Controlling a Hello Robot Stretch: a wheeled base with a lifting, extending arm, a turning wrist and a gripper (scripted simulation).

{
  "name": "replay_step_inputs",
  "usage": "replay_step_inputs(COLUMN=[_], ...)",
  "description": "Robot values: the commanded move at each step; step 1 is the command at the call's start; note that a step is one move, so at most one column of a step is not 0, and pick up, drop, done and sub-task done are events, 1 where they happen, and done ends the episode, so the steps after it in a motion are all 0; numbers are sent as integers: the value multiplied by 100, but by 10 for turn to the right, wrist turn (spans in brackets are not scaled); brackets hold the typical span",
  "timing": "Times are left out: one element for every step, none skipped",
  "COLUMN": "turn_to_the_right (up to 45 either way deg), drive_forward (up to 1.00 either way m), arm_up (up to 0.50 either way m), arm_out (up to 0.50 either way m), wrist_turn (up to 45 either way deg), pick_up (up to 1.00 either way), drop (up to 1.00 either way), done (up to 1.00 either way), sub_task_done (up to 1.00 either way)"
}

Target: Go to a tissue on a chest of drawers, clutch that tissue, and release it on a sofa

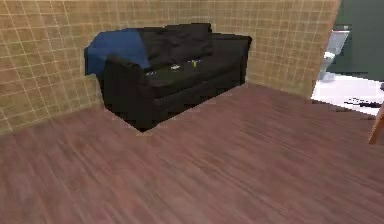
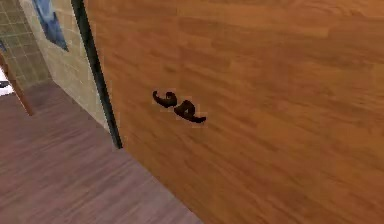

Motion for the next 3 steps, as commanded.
replay_step_inputs(turn_to_the_right=[-180, 0, -450], drive_forward=[0, 30, 0], arm_up=[0, 0, 0], arm_out=[0, 0, 0], wrist_turn=[0, 0, 0], pick_up=[0, 0, 0], drop=[0, 0, 0], done=[0, 0, 0], sub_task_done=[0, 0, 0])
